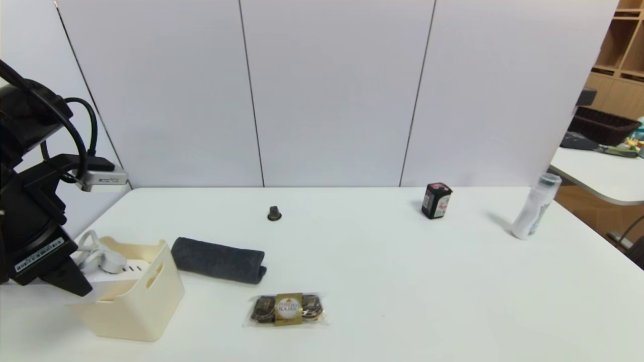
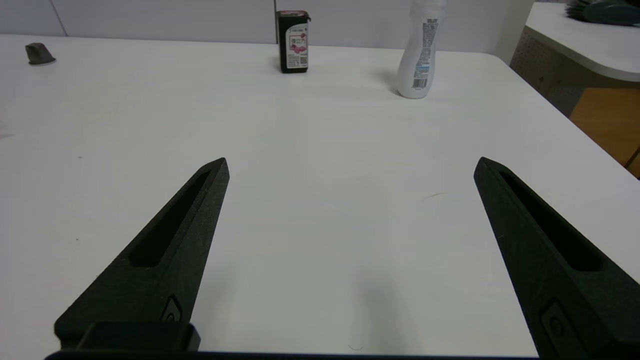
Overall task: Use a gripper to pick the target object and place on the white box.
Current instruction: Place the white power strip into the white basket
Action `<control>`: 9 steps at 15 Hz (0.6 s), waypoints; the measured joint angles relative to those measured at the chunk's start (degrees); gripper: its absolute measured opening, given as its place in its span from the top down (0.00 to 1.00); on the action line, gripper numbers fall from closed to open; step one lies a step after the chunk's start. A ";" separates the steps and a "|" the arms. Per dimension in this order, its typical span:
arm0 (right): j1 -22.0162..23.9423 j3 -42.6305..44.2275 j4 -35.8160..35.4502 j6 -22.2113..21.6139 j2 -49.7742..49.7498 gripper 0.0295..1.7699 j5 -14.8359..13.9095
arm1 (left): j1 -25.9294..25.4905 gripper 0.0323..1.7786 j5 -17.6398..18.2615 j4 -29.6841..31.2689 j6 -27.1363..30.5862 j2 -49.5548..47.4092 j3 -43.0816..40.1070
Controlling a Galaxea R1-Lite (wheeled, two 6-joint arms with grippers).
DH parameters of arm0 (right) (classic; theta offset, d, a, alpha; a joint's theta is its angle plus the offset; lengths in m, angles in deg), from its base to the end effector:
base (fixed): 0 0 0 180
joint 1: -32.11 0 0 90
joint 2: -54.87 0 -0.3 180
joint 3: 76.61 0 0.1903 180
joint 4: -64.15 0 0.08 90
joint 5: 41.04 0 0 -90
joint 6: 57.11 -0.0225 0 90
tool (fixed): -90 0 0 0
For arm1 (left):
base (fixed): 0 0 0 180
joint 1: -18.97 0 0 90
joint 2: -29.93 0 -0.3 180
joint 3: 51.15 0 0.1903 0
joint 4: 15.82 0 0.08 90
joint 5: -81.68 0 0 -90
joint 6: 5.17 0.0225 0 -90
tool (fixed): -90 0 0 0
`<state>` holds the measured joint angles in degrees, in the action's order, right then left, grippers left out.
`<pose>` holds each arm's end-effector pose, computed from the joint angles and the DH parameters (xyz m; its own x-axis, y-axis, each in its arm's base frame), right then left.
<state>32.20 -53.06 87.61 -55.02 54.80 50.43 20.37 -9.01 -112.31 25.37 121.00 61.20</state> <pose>-0.0231 0.0006 0.0762 0.9997 0.0241 0.0028 -0.0240 0.9990 -0.0365 0.2090 -0.0048 0.2699 0.2555 0.0058 -0.9668 0.5096 0.8490 0.1397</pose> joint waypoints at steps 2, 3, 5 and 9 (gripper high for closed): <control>0.00 0.00 0.01 0.00 0.00 0.04 0.00 | 0.00 0.25 0.06 -0.02 -0.04 -0.07 -0.09; 0.00 0.00 0.00 0.02 0.00 0.04 0.00 | 0.00 0.23 0.06 -0.02 -0.02 -0.11 -0.11; 0.00 0.00 0.00 0.00 0.00 0.04 0.00 | 0.00 0.19 0.11 -0.02 -0.04 -0.16 0.10; 0.00 0.00 0.00 0.06 0.00 0.04 0.01 | 0.00 0.13 0.93 0.00 -0.04 -0.61 0.46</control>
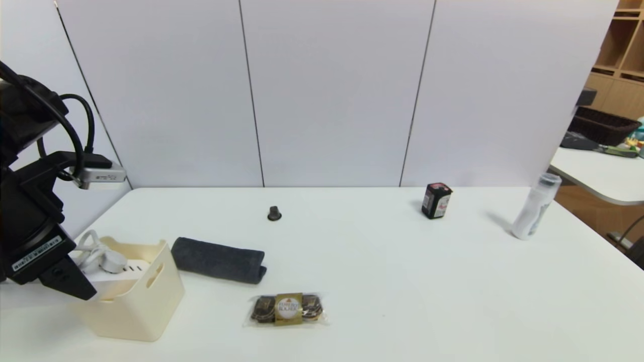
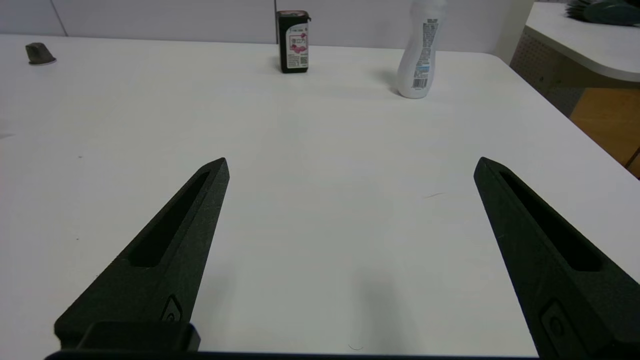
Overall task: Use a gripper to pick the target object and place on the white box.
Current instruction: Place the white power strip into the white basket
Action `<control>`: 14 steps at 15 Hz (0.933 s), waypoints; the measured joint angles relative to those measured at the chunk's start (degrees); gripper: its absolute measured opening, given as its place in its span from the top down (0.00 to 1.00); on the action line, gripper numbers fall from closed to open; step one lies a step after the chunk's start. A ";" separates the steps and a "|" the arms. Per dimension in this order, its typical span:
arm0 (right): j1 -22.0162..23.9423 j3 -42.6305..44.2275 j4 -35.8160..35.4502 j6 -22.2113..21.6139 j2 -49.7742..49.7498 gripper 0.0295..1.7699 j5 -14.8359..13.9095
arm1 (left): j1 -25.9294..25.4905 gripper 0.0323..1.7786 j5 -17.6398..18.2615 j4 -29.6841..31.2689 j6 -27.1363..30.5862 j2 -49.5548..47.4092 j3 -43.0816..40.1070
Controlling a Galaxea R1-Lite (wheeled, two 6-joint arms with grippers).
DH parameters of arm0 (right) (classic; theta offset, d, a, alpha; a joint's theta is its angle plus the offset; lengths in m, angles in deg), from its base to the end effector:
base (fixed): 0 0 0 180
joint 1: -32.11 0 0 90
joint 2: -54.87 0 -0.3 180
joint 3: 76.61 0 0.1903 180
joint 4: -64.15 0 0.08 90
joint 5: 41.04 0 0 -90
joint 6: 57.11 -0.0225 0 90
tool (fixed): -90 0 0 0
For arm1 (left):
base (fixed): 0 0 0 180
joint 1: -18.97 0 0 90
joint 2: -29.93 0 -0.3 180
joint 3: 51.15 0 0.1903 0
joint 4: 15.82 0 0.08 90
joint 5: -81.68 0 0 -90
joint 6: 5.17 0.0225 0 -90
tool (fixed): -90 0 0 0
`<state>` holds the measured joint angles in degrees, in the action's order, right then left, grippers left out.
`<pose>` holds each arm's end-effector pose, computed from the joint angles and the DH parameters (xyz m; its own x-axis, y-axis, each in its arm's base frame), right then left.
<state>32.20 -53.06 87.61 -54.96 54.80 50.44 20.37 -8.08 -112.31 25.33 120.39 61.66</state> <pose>-0.0231 0.0006 0.0762 0.9997 0.0243 0.0028 -0.0241 0.9990 -0.0376 0.2064 -0.0051 0.2738 0.2731 -0.0109 -0.9619 0.5101 0.8494 0.1352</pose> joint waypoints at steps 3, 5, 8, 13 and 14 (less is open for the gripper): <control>0.00 0.00 -0.02 -0.06 0.00 0.04 -0.01 | 0.00 0.10 0.02 0.07 -0.05 -0.62 0.17; 0.00 0.00 0.00 -0.06 0.00 0.04 0.00 | 0.00 0.09 0.02 0.57 -0.07 -0.96 0.24; 0.00 0.00 0.00 -0.06 0.00 0.04 -0.01 | 0.17 0.07 0.09 0.74 -0.02 -1.21 1.27; 0.00 0.00 0.00 -0.06 0.00 0.04 0.00 | 1.10 0.06 0.11 0.82 -0.07 -1.16 2.60; 0.00 0.00 0.00 -0.06 0.00 0.04 0.00 | 1.29 0.06 0.09 0.82 -0.10 -1.04 2.82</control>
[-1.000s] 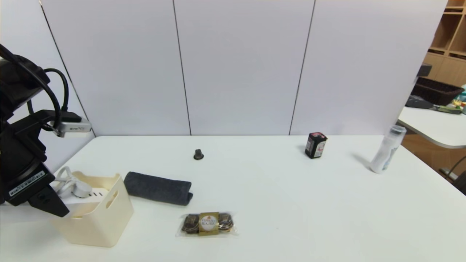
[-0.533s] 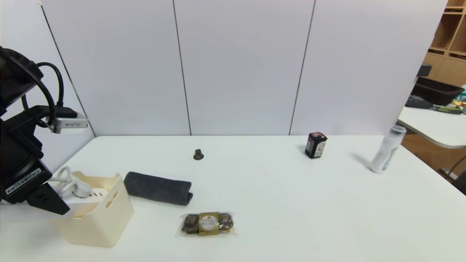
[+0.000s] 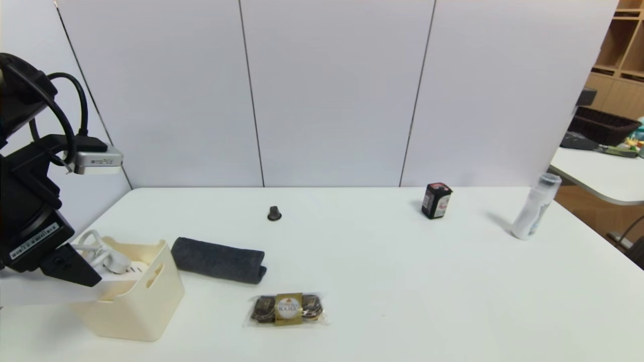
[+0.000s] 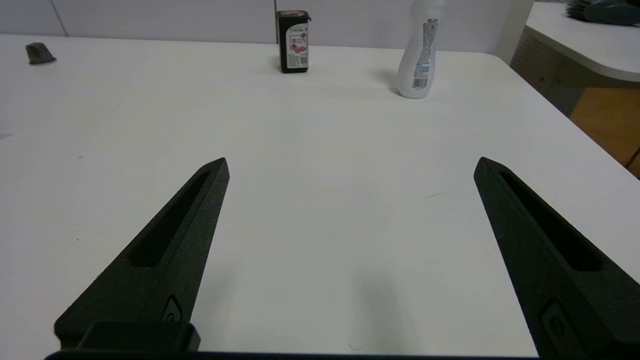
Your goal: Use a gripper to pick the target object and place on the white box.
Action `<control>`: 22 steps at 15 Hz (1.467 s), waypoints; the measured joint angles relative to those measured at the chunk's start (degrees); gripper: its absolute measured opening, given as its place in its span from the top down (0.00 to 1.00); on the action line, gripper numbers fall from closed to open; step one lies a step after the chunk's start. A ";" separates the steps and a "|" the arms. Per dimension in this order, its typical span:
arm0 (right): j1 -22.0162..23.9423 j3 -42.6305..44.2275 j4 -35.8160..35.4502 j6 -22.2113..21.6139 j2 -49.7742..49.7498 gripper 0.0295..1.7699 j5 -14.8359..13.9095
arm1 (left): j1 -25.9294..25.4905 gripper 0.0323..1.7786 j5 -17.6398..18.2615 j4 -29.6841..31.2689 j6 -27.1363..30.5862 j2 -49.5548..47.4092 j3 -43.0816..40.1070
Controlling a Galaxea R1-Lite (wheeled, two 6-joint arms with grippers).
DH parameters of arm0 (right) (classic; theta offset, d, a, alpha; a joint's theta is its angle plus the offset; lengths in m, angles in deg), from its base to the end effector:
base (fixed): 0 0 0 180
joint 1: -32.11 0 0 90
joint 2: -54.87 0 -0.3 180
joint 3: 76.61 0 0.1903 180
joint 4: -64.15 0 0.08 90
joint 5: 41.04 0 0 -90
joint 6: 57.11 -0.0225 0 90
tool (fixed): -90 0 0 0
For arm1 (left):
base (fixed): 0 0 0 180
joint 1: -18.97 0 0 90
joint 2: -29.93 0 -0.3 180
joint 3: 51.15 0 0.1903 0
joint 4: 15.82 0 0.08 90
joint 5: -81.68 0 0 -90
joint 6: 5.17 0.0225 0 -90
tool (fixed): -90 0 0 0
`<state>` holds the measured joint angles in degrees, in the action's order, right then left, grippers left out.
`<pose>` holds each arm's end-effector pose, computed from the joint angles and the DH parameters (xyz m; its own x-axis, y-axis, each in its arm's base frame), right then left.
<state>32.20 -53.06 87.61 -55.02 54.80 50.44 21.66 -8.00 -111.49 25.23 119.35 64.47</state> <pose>-0.0231 0.0006 0.0762 0.9997 0.0243 0.0028 -0.0241 0.9990 -0.0365 0.2034 -0.0097 0.2880 0.3500 -0.0220 -0.9365 0.5155 0.8392 0.1730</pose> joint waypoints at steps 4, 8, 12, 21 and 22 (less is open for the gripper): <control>0.00 0.00 0.00 0.04 0.00 0.04 0.02 | 1.05 0.05 0.02 0.01 0.05 0.79 1.43; 0.00 0.00 0.01 0.02 0.00 0.04 0.00 | 3.15 0.05 0.02 0.01 0.00 1.95 2.50; 0.00 0.00 0.00 0.02 0.00 0.04 -0.01 | 5.71 0.05 0.02 0.11 0.00 4.41 4.24; 0.00 0.00 0.00 0.00 0.00 0.04 -0.01 | 6.67 0.05 -0.06 0.72 -0.06 5.97 9.56; 0.00 0.00 0.00 0.02 0.00 0.04 -0.01 | 6.34 0.05 -0.06 1.00 -0.26 5.45 10.65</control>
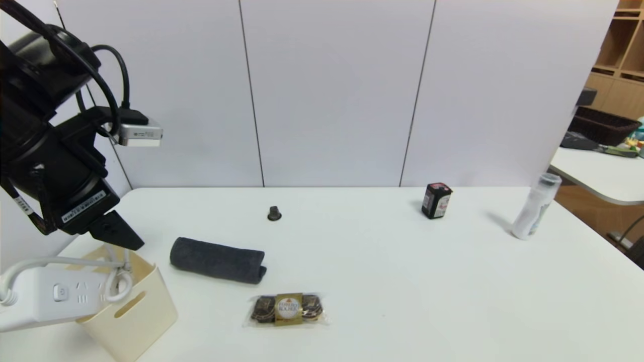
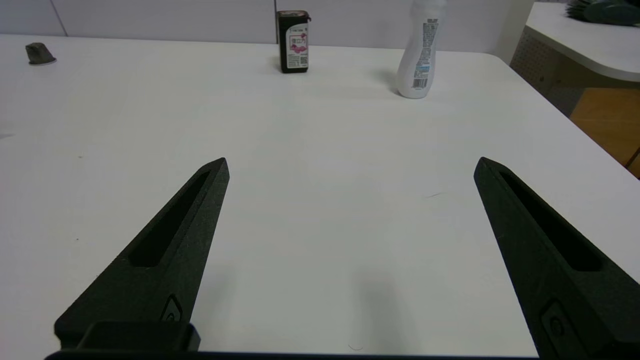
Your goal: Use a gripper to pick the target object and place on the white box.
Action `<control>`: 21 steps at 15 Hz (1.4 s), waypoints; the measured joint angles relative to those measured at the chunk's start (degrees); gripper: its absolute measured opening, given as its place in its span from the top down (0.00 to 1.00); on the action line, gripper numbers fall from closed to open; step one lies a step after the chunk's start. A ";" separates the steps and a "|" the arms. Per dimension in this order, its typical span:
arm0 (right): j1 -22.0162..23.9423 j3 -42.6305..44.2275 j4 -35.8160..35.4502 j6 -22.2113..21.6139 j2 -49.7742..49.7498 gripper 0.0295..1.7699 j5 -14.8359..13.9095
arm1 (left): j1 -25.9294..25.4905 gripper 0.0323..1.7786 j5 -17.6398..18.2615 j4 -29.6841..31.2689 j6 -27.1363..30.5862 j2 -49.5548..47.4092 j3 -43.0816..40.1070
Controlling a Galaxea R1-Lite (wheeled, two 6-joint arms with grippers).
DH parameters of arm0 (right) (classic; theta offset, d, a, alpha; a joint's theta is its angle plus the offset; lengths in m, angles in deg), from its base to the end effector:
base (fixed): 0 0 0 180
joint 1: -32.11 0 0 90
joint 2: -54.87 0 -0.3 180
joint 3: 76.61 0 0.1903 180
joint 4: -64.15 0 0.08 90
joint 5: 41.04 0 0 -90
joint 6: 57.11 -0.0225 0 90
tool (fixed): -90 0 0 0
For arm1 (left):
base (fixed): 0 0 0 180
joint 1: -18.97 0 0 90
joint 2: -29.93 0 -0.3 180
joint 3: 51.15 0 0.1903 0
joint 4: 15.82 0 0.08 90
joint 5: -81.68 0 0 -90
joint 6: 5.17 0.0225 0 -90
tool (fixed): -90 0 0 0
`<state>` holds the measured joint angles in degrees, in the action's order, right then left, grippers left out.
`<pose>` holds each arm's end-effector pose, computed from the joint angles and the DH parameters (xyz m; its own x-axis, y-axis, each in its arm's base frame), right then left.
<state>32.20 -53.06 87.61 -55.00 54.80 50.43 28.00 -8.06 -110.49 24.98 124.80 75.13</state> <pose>-0.0231 0.0006 0.0762 0.9997 0.0241 0.0028 -0.0240 0.9990 -0.0369 0.2311 -0.0368 0.3066 0.4436 -0.0751 -0.8930 0.5805 0.7833 0.2225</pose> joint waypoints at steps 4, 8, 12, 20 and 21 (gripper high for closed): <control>0.00 0.00 0.01 0.00 0.00 0.04 0.01 | -2.21 0.05 -0.02 6.34 -0.57 -4.71 0.63; 0.00 0.00 0.00 0.00 0.00 0.04 0.01 | -5.07 0.05 0.00 22.41 -2.95 -13.39 -8.18; 0.00 0.00 0.00 -0.02 0.00 0.04 0.00 | -8.62 0.05 0.04 41.12 -6.25 -25.31 -22.46; 0.00 0.00 0.00 0.00 0.00 0.04 0.01 | -16.34 0.05 -0.37 74.57 -14.93 -49.58 -51.18; 0.00 0.00 -0.02 0.00 0.00 0.04 -0.02 | -16.66 0.05 -0.40 76.26 -15.52 -51.85 -53.42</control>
<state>32.20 -53.06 87.59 -55.00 54.80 50.41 11.34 -8.46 -34.23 9.46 72.95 21.71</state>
